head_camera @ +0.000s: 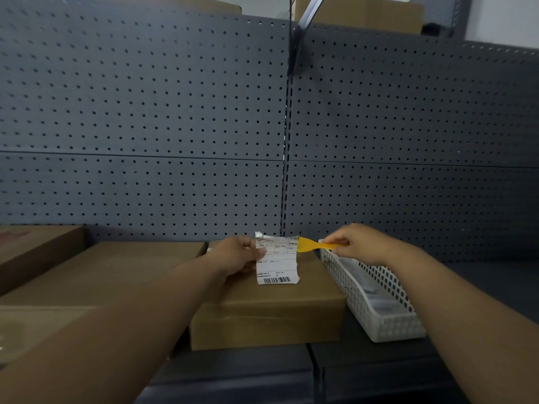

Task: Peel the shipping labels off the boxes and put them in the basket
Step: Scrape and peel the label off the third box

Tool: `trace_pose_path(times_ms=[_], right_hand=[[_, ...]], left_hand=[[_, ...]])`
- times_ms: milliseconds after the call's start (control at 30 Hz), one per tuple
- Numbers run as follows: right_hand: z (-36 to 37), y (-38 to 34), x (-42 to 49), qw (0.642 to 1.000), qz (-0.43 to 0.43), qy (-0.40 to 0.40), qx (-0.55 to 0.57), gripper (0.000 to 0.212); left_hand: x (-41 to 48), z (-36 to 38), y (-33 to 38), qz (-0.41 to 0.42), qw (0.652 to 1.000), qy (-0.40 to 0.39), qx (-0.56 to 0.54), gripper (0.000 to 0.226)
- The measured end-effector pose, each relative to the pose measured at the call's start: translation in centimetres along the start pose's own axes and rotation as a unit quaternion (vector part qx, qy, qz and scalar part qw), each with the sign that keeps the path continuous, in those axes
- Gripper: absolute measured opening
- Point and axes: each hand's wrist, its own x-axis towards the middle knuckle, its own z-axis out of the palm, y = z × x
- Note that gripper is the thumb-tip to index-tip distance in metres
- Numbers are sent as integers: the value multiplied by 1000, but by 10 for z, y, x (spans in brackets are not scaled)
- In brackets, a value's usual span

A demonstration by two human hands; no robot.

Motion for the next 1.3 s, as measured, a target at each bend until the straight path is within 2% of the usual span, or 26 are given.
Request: trace_pose_path(times_ms=[133, 700, 800, 867, 1033, 1167, 1300], right_hand=[[0, 2, 0, 1000, 0, 1, 1, 28], [1, 5, -2, 1000, 15, 6, 8, 31], [2, 5, -2, 1000, 14, 6, 10, 30], [2, 5, -3, 1000, 19, 5, 12, 31], [3, -1, -2, 1000, 22, -5, 8, 30], [4, -8, -2, 1000, 16, -13, 0, 27], [7, -15, 2, 999, 13, -28, -9, 27]], left_hand=[[-2, 2, 3, 9, 1000, -7, -14, 9], [-3, -1, 0, -16, 997, -17, -77, 14], [-2, -4, -1, -13, 992, -8, -129, 7], [-1, -6, 0, -13, 989, 7, -149, 16], [-4, -12, 2, -15, 992, 20, -122, 22], [-7, -24, 1, -9, 996, 64, -67, 18], [-10, -48, 5, 9, 993, 119, -25, 24]])
